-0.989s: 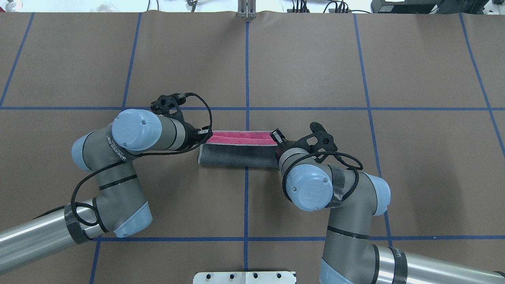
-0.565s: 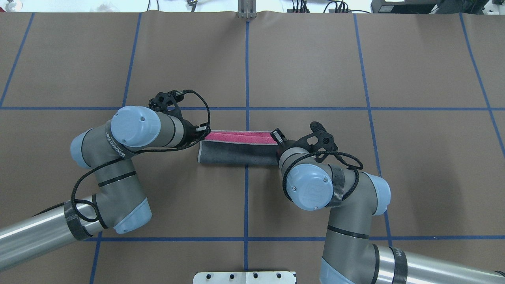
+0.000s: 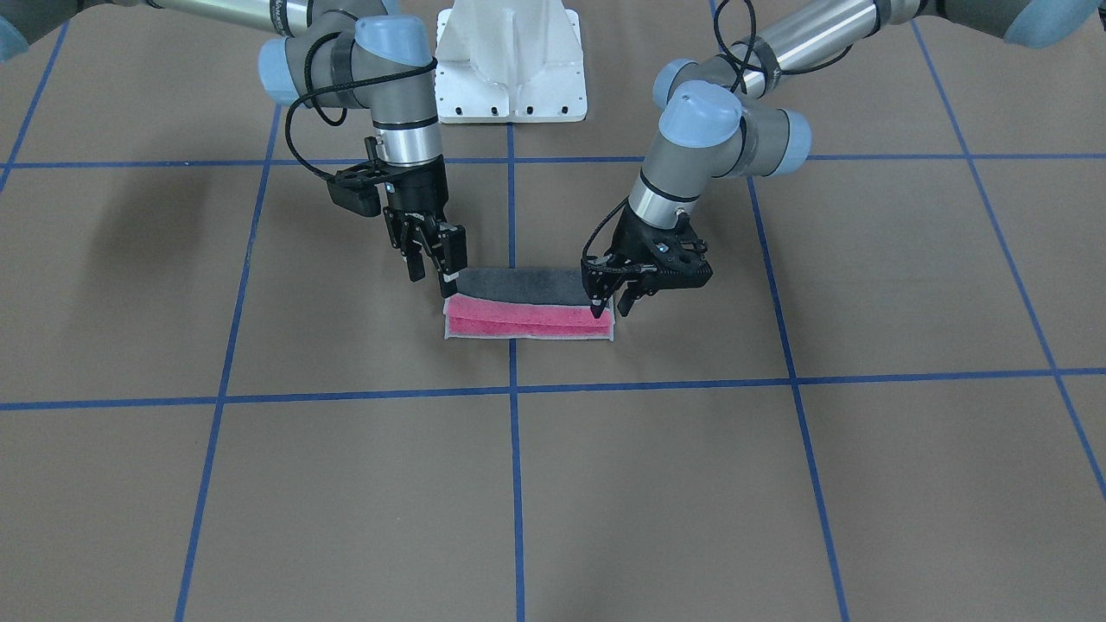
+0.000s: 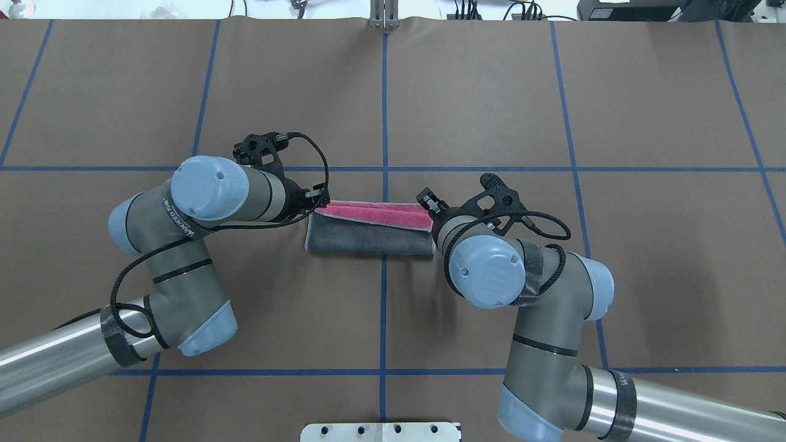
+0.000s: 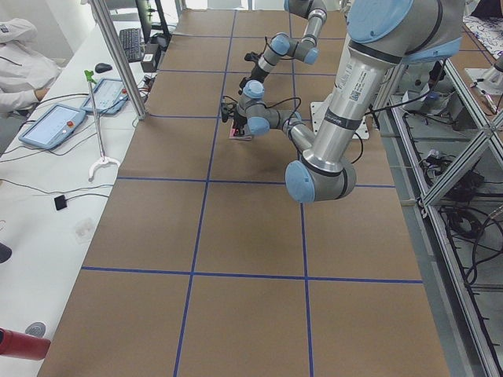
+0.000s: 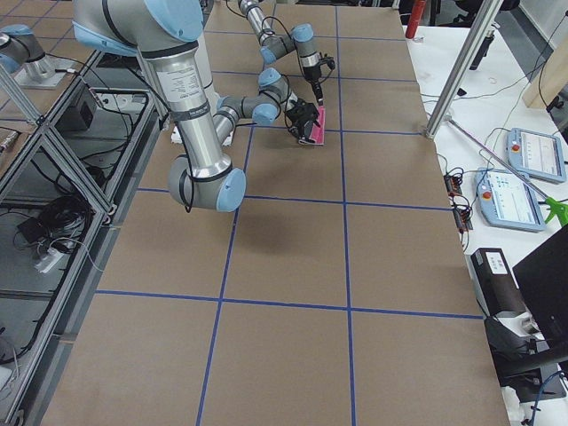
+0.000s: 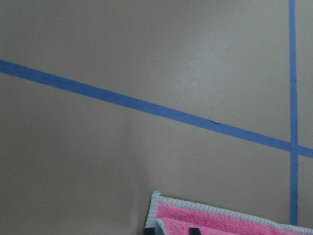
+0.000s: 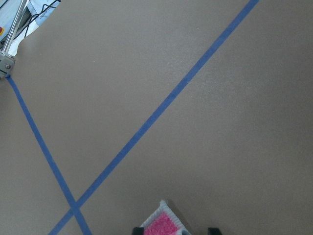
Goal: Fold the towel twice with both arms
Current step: 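Open both grippers and release the folded edge, then raise the right arm away while the left gripper moves to the strip's end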
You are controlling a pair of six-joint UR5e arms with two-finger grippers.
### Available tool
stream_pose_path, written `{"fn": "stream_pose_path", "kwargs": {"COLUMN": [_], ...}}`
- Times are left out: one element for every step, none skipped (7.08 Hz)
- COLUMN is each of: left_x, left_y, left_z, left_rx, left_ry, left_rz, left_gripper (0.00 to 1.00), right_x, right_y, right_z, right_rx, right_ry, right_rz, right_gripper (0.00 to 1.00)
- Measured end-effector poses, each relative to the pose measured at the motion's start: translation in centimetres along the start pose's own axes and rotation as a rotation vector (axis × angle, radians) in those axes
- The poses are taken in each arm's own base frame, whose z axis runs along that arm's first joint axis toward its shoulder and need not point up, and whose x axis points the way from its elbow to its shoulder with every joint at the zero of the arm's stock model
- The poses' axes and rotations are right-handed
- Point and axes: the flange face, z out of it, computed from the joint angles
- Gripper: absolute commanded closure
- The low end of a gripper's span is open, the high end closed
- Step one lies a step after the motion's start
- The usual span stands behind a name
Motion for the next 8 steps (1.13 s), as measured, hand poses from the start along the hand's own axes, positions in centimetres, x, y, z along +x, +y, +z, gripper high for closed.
{"fn": "stream_pose_path", "kwargs": {"left_x": [0.1,0.1,0.1,0.0,-0.1,0.2,0.8,1.6], "left_y": [-0.4,-1.0,-1.3,-1.3,-1.0,-0.8,-0.5,-0.4], "left_z": [-0.2,-0.5,-0.7,-0.8,-0.8,-0.8,-0.7,-0.6], "left_rx": [0.005,0.011,0.004,-0.018,-0.039,-0.050,-0.054,-0.056], "left_ry": [0.002,0.003,0.006,0.010,0.011,0.012,0.019,0.025], "left_rz": [-0.001,-0.003,0.009,0.029,0.042,0.046,0.046,0.048], "left_gripper": [0.00,0.00,0.00,0.00,0.00,0.07,0.53,0.95], "right_x": [-0.2,-0.5,-0.8,-1.2,-1.6,-2.0,-2.3,-2.4], "right_y": [-0.4,-0.9,-1.7,-2.9,-4.5,-6.2,-7.5,-8.2], "right_z": [-0.1,-0.2,-0.4,-0.6,-0.5,-0.5,-0.4,-0.4], "right_rx": [-0.010,-0.018,-0.032,-0.047,-0.060,-0.072,-0.081,-0.083], "right_ry": [0.004,0.006,0.010,0.015,0.024,0.033,0.040,0.042], "right_rz": [-0.010,-0.024,-0.041,-0.060,-0.086,-0.113,-0.132,-0.141], "right_gripper": [0.00,0.00,0.00,0.00,0.00,0.00,0.00,0.00]}}
